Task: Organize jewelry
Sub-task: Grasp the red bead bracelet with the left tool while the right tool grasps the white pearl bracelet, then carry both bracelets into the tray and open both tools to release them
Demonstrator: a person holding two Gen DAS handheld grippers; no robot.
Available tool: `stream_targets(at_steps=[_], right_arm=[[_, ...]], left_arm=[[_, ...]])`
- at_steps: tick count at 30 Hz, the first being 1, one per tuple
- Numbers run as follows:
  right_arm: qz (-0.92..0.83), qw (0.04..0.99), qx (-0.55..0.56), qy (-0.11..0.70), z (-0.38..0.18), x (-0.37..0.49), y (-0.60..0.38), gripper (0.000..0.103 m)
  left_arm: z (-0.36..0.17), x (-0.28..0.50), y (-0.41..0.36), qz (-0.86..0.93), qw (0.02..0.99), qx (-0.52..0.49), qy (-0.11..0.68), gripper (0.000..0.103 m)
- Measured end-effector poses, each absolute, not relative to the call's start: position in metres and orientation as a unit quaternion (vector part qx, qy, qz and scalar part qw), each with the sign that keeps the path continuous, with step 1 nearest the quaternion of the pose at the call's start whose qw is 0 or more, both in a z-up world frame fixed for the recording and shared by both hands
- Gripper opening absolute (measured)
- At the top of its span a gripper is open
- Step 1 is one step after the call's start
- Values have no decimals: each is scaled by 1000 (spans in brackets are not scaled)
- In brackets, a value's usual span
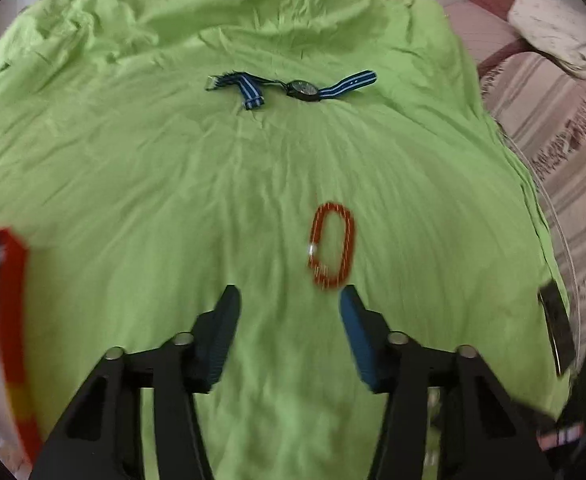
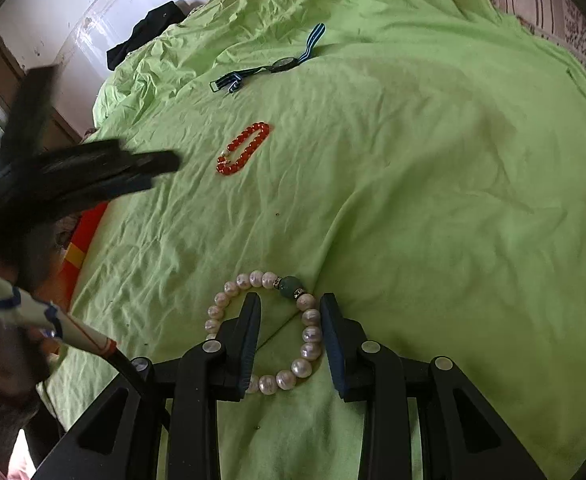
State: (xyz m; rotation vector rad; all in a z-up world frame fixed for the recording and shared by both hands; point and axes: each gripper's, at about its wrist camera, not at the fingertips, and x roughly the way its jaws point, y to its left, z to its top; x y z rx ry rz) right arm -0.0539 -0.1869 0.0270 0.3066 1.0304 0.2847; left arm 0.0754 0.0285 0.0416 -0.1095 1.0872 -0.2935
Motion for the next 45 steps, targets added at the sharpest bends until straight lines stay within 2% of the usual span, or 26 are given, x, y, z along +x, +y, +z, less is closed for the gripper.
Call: stream_targets(at_steps=[10,11,12,13,14,17,29,39,45], right_arm=[[157,837,152,501,23,-49,-189,33],[157,838,144,502,23,-48,-187,33],[156,841,134,501,24,-49,-184,31],[155,843,123,500,24,-50,-181,25],[155,844,119,500,24,-50,-181,21],[158,842,128,499,23,-51,-184,11],[166,862,181,444,40,-65,-191,11],[166,870,208,415,55,-87,-179,11],[162,874,204,410,71,-96,-169,11]], left_arm=[[10,113,-12,-118,846,17,519,45],[10,111,-15,-114,849,27,516,33],[10,111,-16,-114,849,33,515,17],[12,108,-17,-117,848,36,515,9],[14,105,-17,-117,848,37,515,7],[25,93,-11,-124,850,23,512,7],[121,-9,34,-182,873,-20,451,7],[159,-87,109,-184,876,-79,438,7],[179,-126,171,-135,897,-80,413,7]])
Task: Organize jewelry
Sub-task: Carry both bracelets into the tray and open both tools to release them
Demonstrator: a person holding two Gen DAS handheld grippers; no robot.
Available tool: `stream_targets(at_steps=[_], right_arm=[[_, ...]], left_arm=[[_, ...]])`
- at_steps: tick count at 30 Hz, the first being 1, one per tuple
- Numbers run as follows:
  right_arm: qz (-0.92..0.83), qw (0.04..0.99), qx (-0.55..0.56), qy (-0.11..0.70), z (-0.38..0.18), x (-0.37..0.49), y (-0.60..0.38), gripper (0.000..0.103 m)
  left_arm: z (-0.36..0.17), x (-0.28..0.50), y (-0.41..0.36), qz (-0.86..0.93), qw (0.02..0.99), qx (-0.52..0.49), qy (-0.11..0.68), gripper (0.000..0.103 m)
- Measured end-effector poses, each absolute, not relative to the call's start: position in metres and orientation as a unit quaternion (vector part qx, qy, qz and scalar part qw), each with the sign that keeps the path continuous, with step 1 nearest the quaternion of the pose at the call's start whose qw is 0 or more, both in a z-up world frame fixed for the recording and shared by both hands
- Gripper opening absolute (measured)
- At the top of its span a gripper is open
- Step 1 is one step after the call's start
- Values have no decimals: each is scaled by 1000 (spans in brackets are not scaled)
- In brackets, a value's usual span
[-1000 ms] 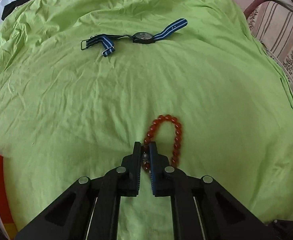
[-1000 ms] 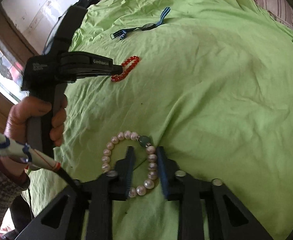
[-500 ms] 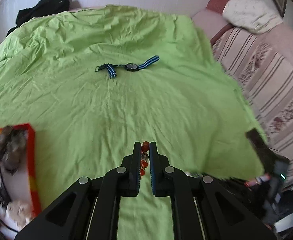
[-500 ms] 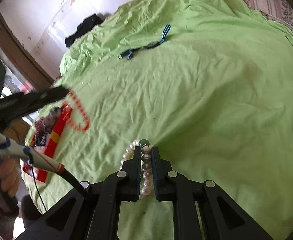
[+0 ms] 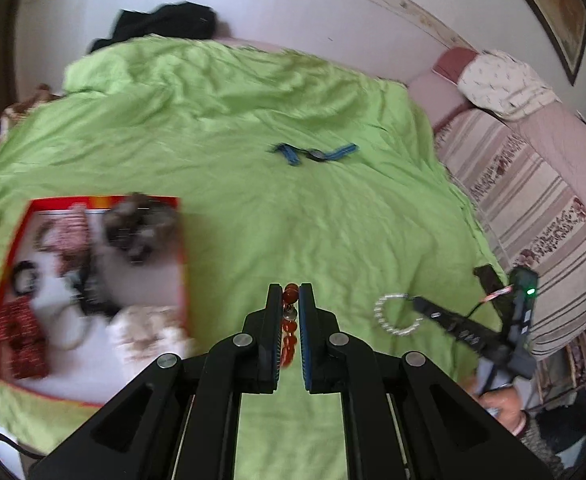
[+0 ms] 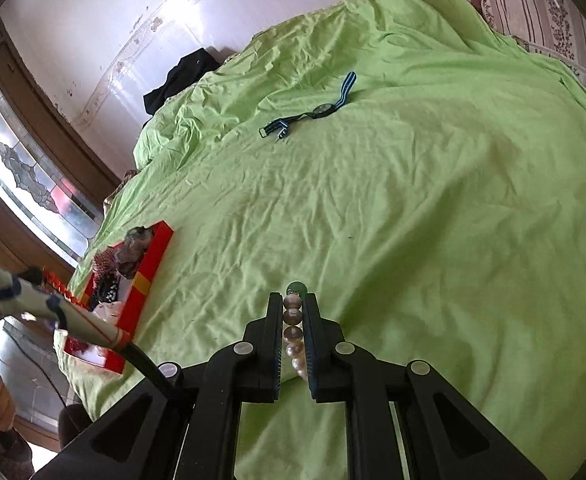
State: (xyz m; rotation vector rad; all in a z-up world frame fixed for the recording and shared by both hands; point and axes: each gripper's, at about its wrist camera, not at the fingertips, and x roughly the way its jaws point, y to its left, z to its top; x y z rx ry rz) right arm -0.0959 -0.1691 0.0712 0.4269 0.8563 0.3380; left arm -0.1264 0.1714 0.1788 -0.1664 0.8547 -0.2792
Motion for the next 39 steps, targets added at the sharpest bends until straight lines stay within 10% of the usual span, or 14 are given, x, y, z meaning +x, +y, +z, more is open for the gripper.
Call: stream_targets(at_steps=[39], right_arm=[[308,849,27,428,150,-45,124,11]], left_arm=[[87,-140,308,-36,897,-129,421,7]])
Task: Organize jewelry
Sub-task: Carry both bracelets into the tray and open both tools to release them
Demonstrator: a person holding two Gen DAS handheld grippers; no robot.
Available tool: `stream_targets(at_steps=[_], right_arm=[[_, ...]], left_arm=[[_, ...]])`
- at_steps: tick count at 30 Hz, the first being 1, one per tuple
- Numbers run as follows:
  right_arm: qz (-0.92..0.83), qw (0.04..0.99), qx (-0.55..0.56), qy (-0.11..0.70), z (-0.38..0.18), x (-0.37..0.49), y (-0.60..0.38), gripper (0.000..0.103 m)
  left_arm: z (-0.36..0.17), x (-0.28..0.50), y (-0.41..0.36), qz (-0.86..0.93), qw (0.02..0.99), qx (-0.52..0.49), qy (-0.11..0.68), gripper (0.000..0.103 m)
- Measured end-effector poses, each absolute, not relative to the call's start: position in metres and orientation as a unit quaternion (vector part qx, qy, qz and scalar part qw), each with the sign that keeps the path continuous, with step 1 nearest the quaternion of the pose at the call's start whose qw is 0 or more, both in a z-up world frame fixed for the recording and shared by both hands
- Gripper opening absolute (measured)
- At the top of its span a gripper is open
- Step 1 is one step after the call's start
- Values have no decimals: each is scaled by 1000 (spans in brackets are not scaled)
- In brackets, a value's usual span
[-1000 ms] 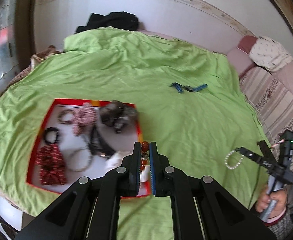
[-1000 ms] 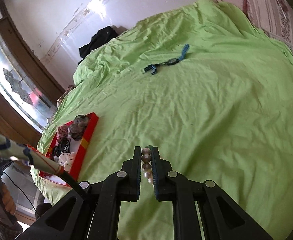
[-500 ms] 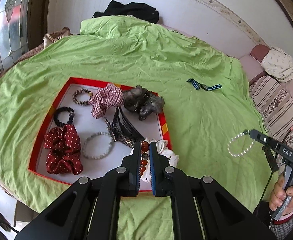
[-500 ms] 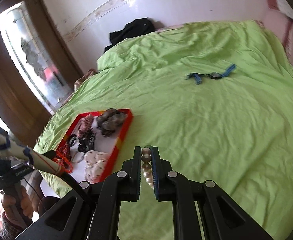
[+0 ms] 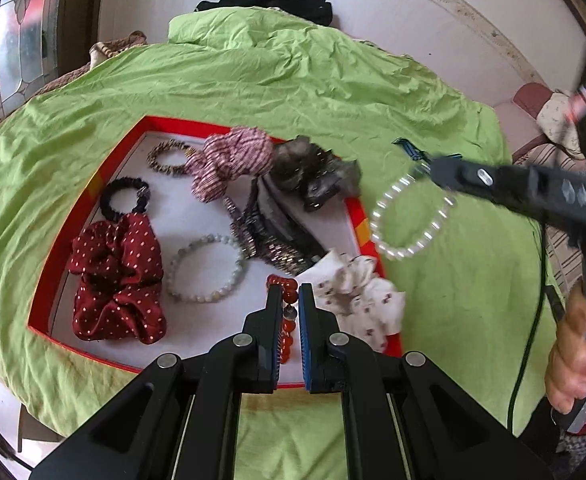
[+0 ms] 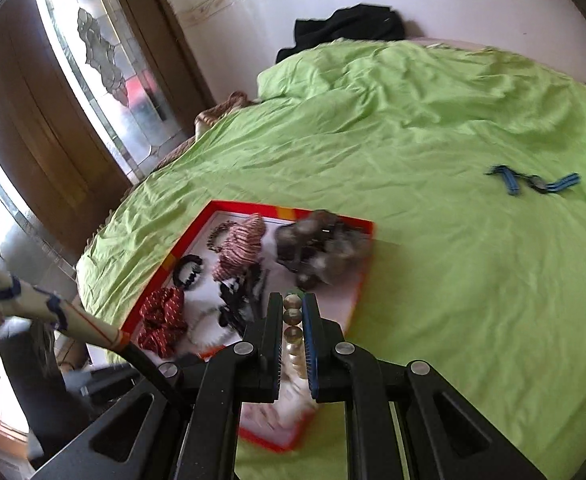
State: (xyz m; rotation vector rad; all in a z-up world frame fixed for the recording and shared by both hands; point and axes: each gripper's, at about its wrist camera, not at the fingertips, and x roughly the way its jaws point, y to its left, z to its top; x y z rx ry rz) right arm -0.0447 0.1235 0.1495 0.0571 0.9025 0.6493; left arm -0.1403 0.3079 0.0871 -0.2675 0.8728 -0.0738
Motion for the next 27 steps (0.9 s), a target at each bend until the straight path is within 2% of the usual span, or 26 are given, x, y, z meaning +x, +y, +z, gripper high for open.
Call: stream_targets(at_steps=[10,20,22,23,25,27], right_arm=[[281,834,13,475,94,-3,169,11],[249,837,-13,487,79,8,168,11],[248,836,-6,489,79,8,167,16],[248,837,-6,488,79,8,166,18],[248,839,-6,484,82,6,164,30],[251,841,-2,480,88,2,161,31]], left_arm=[[70,-143,314,-31,906,-116,406,8],[63,-145,313,-33,913,-114,390,8],[65,-146,312,-35,917,-109,382,8],[65,-147,311,-35,919,-104,378,10],[66,-151,308,-32,924,-97,370,19],[68,-153,308,-32,928,-97,359,33]])
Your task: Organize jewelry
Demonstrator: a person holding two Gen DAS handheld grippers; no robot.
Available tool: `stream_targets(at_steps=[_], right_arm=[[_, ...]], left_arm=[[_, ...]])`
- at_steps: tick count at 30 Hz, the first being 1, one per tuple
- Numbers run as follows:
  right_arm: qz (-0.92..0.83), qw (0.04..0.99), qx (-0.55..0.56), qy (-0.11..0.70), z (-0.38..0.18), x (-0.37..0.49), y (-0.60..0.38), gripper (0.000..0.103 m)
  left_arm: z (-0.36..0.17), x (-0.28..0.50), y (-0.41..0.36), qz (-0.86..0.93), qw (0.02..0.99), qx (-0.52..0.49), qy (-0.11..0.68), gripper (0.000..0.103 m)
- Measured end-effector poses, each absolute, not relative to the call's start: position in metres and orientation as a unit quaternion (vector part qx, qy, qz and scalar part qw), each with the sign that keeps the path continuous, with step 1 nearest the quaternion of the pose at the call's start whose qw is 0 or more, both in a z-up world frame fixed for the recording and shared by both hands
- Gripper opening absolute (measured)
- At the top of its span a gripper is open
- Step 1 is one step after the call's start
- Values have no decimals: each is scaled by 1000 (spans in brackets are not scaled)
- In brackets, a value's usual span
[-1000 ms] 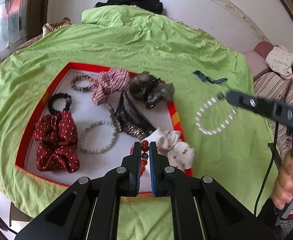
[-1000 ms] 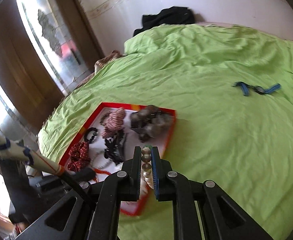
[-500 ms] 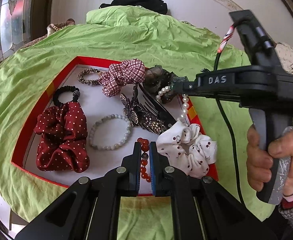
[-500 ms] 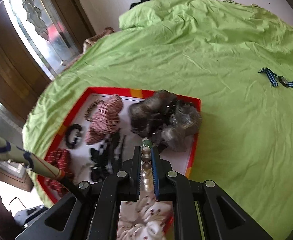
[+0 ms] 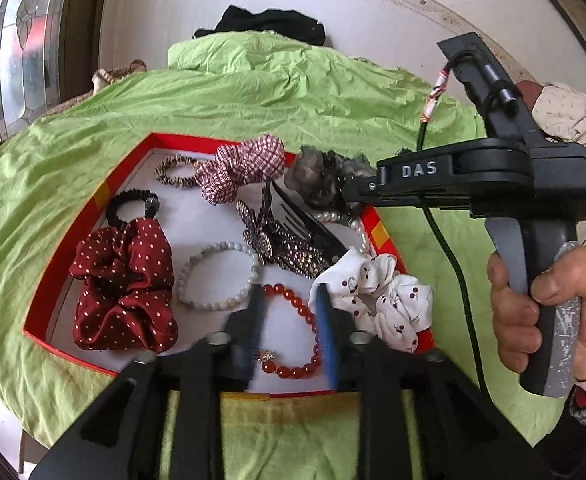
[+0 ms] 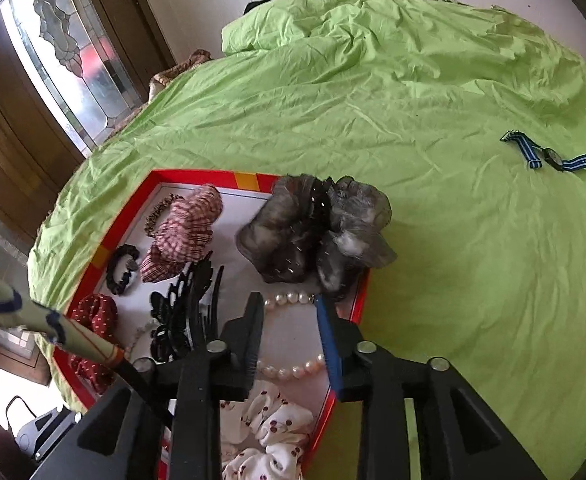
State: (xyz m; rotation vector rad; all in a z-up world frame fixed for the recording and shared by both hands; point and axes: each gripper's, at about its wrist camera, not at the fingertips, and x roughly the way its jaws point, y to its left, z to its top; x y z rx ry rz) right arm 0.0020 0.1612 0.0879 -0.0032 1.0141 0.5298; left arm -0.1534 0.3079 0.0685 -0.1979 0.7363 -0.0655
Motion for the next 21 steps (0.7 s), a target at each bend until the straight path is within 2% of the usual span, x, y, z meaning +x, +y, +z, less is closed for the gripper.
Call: stream_targets(at_steps=[5,9,13,18,21], right_arm=[[256,846,11,467,104,-14,143,39],[252,850,19,462,113,-33,120,40],[236,860,16,453,117,-56,93,48],[214,869,14,445,116,-83,60,49],[212,869,23,447,112,-95,47,49]], left_arm=[[76,-158,311,-25,936,-97,338,43],[83,-164,309,-12,941,-85,327,45],[99,-176,305,9,945,-77,318,50],[131,-200,308,55,955,-68,285,75],[147,-211,318,82,953,-77,281,75]])
